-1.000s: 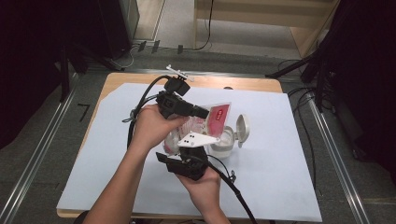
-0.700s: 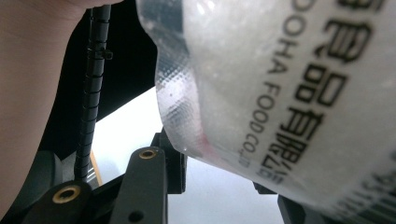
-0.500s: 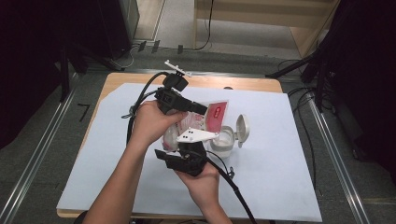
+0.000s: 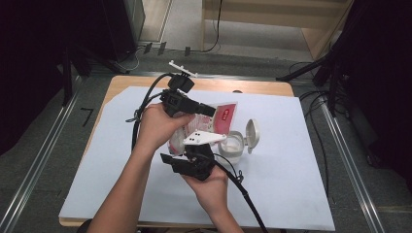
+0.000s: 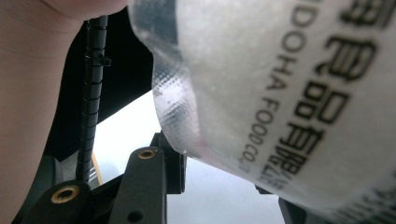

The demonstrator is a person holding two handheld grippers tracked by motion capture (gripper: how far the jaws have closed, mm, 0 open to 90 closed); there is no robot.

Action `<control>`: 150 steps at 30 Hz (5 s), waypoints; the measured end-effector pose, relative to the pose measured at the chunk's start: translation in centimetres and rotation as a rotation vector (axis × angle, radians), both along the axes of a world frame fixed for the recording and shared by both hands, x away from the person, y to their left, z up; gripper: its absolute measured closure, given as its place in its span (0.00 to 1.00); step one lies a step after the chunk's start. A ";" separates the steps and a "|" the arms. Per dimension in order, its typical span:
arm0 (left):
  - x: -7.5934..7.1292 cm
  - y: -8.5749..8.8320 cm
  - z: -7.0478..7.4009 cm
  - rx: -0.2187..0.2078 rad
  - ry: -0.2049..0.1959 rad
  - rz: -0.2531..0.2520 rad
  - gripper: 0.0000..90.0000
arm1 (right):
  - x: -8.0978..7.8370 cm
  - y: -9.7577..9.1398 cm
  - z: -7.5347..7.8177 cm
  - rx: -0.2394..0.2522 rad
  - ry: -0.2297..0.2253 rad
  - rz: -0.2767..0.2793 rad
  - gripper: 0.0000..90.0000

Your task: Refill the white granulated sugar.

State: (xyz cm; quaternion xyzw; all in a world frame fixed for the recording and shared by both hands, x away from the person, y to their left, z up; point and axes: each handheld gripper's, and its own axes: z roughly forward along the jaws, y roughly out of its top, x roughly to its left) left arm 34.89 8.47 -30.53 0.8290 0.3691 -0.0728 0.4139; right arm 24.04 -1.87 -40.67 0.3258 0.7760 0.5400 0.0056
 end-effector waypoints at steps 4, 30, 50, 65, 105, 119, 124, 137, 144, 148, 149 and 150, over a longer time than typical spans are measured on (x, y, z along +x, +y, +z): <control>-0.1 -0.3 -0.1 -0.002 -0.004 0.000 0.91 | 0.0 -0.2 -0.2 0.008 0.004 -0.002 0.71; -0.8 -0.6 0.0 0.008 -0.023 -0.005 0.91 | -0.8 -0.6 -0.4 -0.010 -0.044 0.016 0.71; -0.9 -0.7 0.0 0.016 -0.021 -0.006 0.94 | -1.1 -0.5 -0.3 -0.029 -0.067 0.002 0.71; -1.1 -0.8 0.1 0.021 -0.021 -0.014 0.94 | -1.5 -0.3 -0.4 -0.016 -0.065 -0.001 0.67; -1.6 -1.3 0.3 0.017 -0.046 -0.007 0.92 | -1.5 -0.5 -0.5 0.011 -0.067 -0.040 0.70; -1.2 -1.2 0.4 0.039 -0.055 -0.014 0.94 | -1.2 -0.2 -0.5 0.020 -0.059 -0.058 0.71; -1.1 -0.9 0.2 0.020 -0.046 -0.006 0.94 | -1.2 -0.1 -0.5 0.007 -0.065 -0.054 0.71; -0.8 -2.1 0.8 0.048 -0.076 -0.011 0.93 | -0.4 -1.0 -0.3 0.028 -0.056 -0.049 0.71; -0.6 -2.6 1.0 0.047 -0.063 -0.008 0.92 | -0.3 -1.4 -0.2 0.032 -0.054 -0.050 0.71; -0.4 -2.9 1.0 0.052 -0.062 -0.015 0.92 | -0.4 -1.7 0.0 0.041 -0.047 -0.053 0.71; -0.4 -2.9 0.9 0.048 -0.059 -0.014 0.93 | -0.4 -1.8 0.0 0.037 -0.047 -0.054 0.71; -0.3 -2.9 0.8 0.050 -0.055 -0.016 0.93 | -0.4 -1.8 0.0 0.034 -0.046 -0.054 0.71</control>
